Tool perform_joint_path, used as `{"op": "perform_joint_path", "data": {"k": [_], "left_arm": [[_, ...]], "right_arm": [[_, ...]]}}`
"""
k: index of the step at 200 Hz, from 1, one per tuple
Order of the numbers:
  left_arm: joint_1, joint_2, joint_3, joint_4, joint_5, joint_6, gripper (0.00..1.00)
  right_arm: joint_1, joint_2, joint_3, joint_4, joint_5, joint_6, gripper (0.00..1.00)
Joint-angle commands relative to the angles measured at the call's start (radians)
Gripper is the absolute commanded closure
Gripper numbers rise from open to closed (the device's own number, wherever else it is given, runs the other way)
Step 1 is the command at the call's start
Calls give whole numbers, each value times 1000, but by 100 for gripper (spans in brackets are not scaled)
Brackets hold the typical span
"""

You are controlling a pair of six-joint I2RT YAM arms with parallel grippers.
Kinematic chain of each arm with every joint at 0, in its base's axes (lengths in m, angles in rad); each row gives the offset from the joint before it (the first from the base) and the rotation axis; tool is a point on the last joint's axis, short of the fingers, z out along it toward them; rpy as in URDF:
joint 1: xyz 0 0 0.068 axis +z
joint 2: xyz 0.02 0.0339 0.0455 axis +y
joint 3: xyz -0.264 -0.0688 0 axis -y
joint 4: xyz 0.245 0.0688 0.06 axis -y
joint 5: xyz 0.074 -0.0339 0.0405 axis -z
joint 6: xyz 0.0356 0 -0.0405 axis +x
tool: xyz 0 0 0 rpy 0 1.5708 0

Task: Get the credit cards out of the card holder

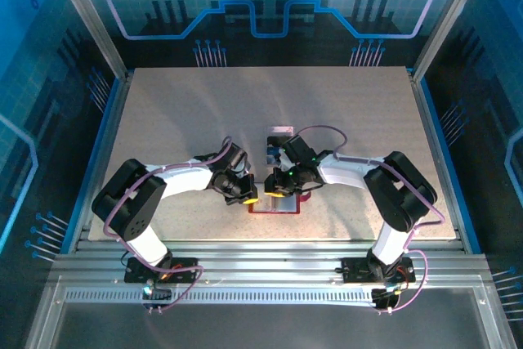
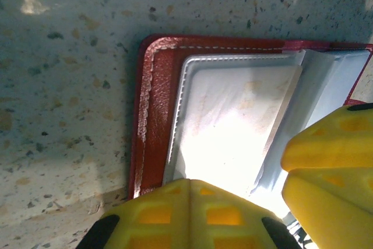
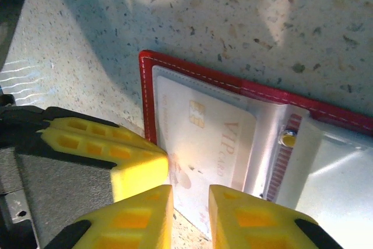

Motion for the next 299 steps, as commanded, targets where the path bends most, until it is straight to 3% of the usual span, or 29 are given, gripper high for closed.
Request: {"op": "perform_joint_path", "data": {"k": [1, 152, 241, 299], "left_arm": [[7, 12, 17, -46, -21, 21, 97], [7, -5, 6, -45, -20, 12, 96], [7, -10, 42, -50, -10, 13, 90], [6, -9, 24, -44, -12, 13, 91]], "right_arm": [[15, 24, -14, 5, -16, 8, 77], [18, -2, 17, -132, 93, -56, 77], [24, 9, -27, 18, -43, 27, 77], [27, 48, -23, 8, -32, 13, 77]]}}
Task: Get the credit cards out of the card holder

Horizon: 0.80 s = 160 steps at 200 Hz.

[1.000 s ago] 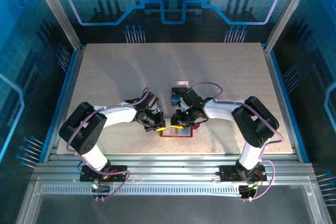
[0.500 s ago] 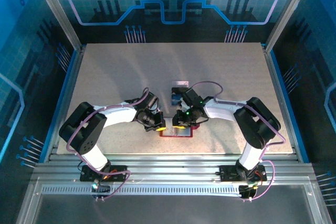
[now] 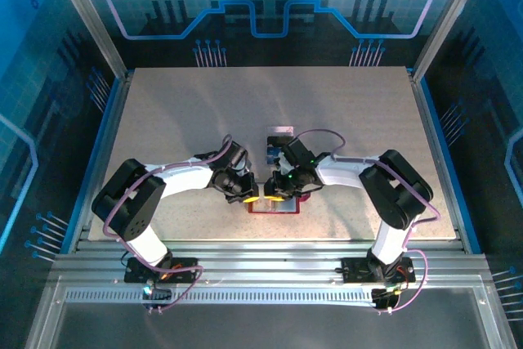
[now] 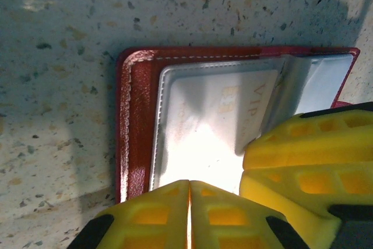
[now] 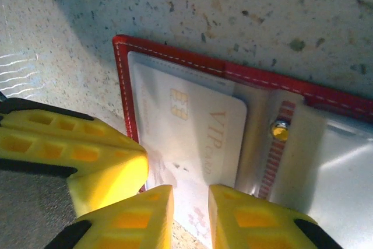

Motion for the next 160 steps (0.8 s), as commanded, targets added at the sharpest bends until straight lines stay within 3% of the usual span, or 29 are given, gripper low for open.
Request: {"op": "perform_joint_path", "data": {"k": [1, 62, 160], "left_arm": [[6, -8, 4, -29, -12, 15, 91], [7, 11, 2, -31, -11, 15, 91], [7, 48, -13, -34, -18, 15, 92]], "right_arm": [[20, 18, -8, -14, -1, -6, 77], [21, 1, 8, -112, 67, -49, 77], [20, -26, 13, -123, 75, -50, 76]]}}
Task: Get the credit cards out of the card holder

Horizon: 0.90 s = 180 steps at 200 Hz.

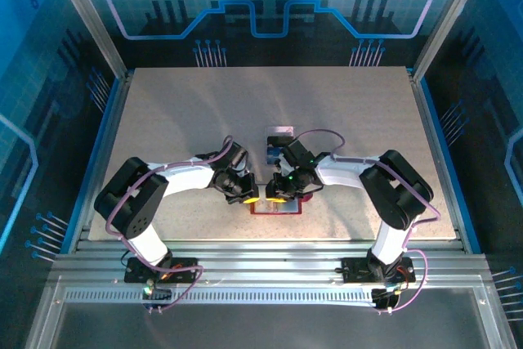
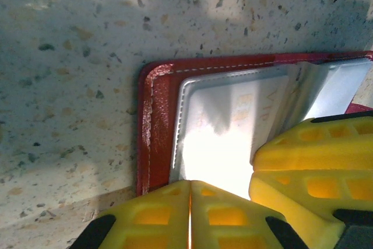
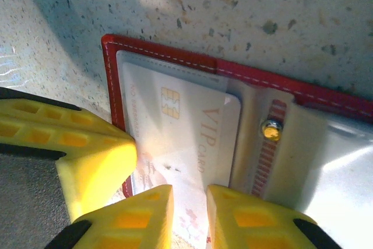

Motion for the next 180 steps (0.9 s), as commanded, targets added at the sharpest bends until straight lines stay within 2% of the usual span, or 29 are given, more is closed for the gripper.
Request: {"op": "perform_joint_path", "data": {"k": [1, 86, 180], "left_arm": [[6, 27, -13, -38, -19, 15, 92], [6, 8, 0, -63, -23, 23, 87], [6, 4, 8, -64, -20, 18, 87]], "right_arm": [[15, -18, 8, -66, 40, -16, 76], [15, 6, 25, -125, 86, -49, 75], [13, -67, 45, -183, 124, -73, 75]]}}
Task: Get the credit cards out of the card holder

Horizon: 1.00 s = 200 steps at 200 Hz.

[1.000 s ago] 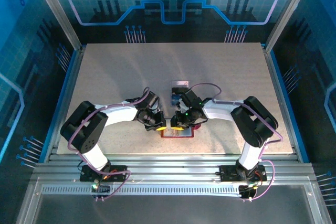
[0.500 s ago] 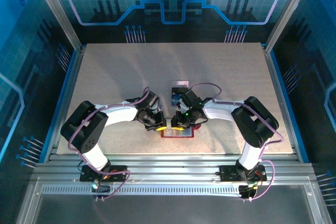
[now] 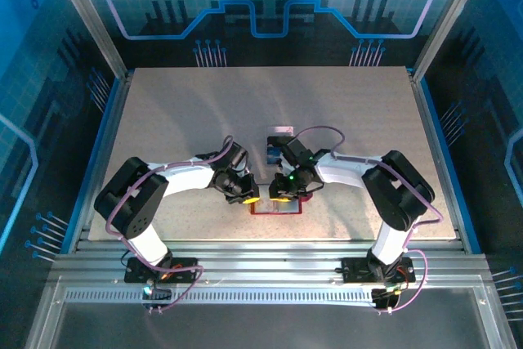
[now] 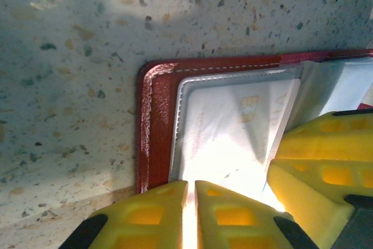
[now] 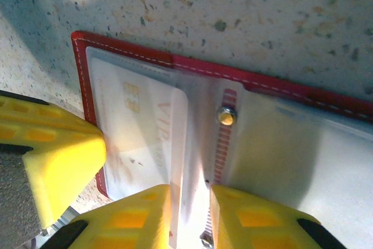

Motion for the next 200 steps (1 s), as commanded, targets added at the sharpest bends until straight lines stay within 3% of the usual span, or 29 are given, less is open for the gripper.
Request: {"op": "perform_joint_path", "data": {"k": [1, 29, 127, 200], "left_arm": [[7, 3, 8, -61, -20, 15, 86], [7, -28, 21, -64, -20, 10, 77], [5, -15, 18, -59, -8, 12, 82], [5, -20, 17, -60, -9, 12, 82]], "right_arm": [[10, -51, 5, -50, 30, -5, 75], [7, -61, -13, 11, -30, 31, 75], [-4, 0, -96, 182, -138, 103, 76], [-5, 7, -102, 155, -99, 89, 76]]}}
